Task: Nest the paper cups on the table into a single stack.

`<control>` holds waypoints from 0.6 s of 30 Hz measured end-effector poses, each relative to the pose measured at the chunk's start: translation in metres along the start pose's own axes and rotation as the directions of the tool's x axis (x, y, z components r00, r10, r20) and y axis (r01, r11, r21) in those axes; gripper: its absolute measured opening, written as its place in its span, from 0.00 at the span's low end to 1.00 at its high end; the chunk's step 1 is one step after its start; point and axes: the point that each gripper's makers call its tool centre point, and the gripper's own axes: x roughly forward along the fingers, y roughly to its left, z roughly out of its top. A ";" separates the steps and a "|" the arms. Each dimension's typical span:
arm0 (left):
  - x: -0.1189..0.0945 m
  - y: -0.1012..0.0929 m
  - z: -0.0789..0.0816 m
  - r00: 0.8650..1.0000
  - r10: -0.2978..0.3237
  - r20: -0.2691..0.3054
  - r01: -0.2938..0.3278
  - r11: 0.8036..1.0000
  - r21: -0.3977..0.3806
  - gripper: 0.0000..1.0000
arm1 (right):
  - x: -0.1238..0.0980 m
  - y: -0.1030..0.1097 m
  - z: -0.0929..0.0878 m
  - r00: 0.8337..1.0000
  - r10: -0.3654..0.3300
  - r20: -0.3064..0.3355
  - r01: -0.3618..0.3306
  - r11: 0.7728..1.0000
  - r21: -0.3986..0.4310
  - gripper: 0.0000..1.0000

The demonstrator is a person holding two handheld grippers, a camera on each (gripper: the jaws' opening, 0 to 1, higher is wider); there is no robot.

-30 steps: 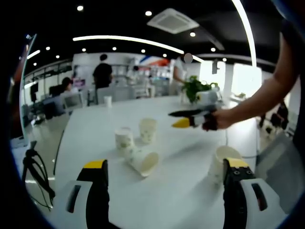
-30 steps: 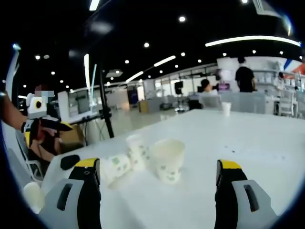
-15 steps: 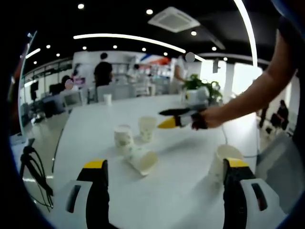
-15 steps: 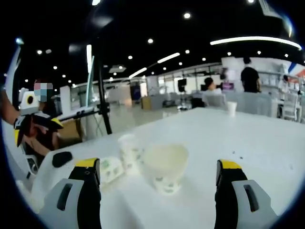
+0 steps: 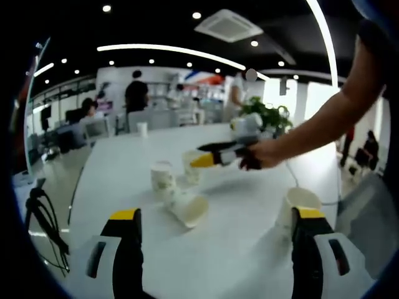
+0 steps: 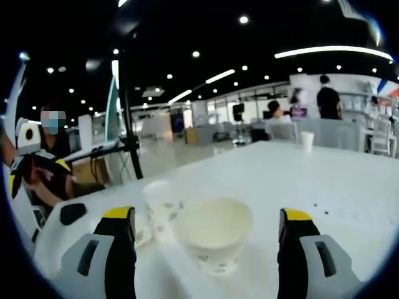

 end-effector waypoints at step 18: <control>0.002 0.002 0.002 1.000 0.004 -0.003 -0.004 1.000 -0.004 0.98 | 0.009 0.001 -0.028 0.993 0.028 -0.119 -0.023 0.999 0.039 0.51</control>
